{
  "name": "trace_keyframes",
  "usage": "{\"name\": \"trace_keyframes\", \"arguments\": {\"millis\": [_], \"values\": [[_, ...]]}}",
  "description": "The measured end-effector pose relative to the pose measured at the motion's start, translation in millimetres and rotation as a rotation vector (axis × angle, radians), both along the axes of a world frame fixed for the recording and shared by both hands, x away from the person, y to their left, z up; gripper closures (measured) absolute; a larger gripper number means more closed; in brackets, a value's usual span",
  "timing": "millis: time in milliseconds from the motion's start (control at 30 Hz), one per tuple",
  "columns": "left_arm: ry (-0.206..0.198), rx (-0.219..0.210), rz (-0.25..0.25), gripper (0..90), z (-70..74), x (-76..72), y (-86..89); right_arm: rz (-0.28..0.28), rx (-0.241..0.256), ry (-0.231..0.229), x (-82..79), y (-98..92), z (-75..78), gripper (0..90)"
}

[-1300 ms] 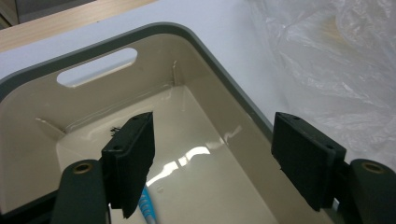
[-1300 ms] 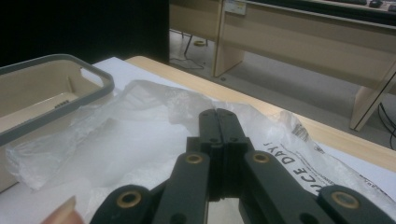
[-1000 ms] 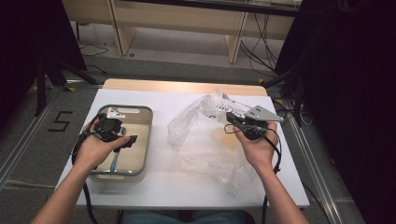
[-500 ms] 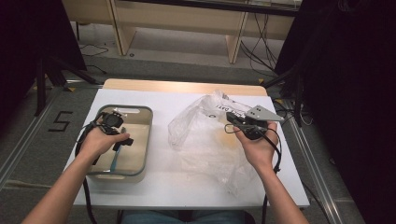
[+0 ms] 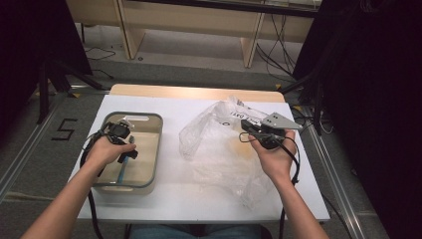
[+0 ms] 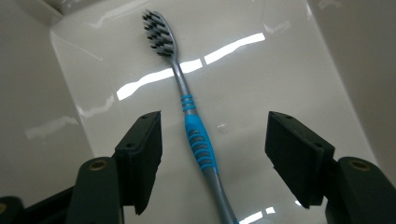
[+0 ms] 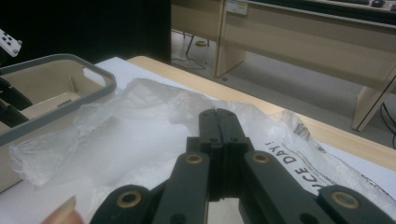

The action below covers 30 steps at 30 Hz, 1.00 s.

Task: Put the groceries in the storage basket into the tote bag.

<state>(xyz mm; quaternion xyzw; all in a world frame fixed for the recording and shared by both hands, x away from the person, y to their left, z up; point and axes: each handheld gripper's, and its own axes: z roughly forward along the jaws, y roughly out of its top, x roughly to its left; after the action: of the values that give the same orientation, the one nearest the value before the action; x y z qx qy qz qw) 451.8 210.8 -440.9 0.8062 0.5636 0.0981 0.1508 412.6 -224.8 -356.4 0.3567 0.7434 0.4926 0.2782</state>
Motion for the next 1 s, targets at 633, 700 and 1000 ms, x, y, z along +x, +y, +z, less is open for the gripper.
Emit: {"name": "trace_keyframes", "arguments": {"millis": [633, 700, 1000], "values": [[0.065, 0.023, 0.026, 37.4, -15.6, 3.0, 3.7, 0.005, 0.0, 0.001, -0.5, 1.3, 0.0, 90.0], [0.072, 0.027, 0.025, 38.7, -17.5, 2.8, 4.1, 0.005, 0.0, 0.001, -0.4, 1.3, 0.0, 90.0], [0.089, 0.006, 0.038, 42.1, -19.2, 4.2, 6.9, 0.008, -0.002, 0.001, -0.5, 1.9, -0.1, 90.0]]}}
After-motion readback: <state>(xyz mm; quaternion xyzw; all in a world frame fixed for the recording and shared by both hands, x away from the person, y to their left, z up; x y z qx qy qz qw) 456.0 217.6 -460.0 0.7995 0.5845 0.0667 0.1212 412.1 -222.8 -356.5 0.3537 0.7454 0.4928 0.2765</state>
